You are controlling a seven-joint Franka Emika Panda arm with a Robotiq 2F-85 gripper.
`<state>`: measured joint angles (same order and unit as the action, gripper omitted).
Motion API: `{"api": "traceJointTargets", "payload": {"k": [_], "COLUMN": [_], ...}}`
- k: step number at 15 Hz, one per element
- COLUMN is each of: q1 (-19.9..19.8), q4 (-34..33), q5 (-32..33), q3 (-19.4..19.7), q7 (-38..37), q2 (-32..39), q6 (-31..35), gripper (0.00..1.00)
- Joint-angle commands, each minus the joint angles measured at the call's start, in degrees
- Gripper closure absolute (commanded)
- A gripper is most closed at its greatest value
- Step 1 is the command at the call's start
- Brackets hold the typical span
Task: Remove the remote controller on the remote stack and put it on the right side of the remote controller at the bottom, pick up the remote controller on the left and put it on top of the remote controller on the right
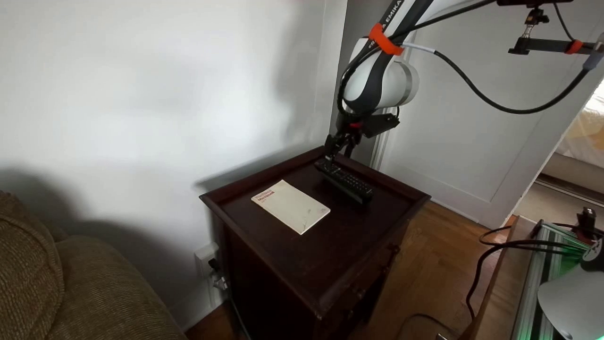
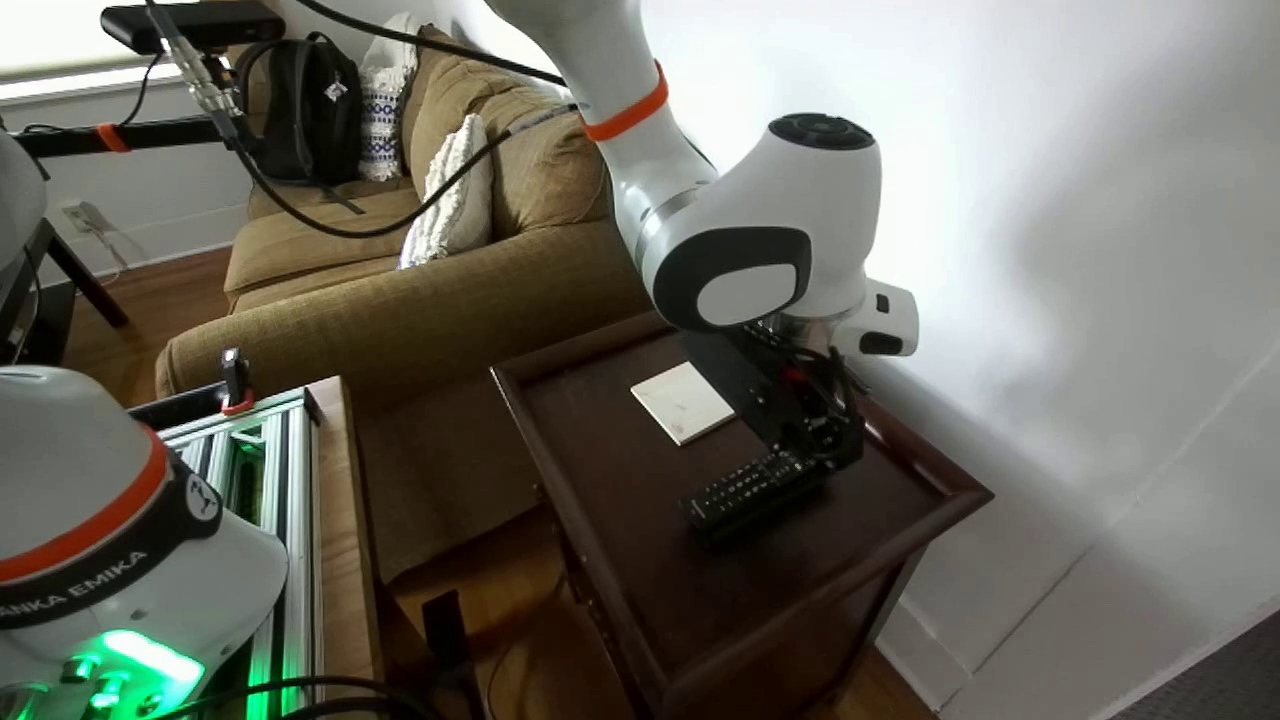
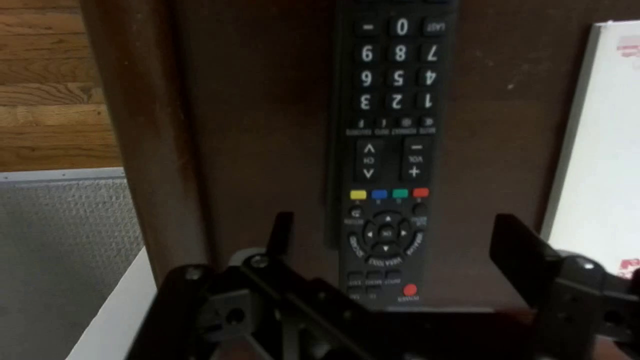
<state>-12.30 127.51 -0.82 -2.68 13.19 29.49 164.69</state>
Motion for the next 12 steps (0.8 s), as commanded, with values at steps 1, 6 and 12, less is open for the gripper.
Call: {"api": "traceJointTargets", "payload": {"k": [1,6,12], "q1": [0.3,2.9,3.9], "q4": [4.8,7.5,6.5], "q5": [-0.2,-0.2,-0.6], "q3": [-0.8,0.0,0.3], "q7": [0.5,-0.7,0.0], "q2": [-7.6,-14.4,-14.4], "q6": [-2.1,-5.3,-5.4], "gripper": [0.0,0.0,0.0]}}
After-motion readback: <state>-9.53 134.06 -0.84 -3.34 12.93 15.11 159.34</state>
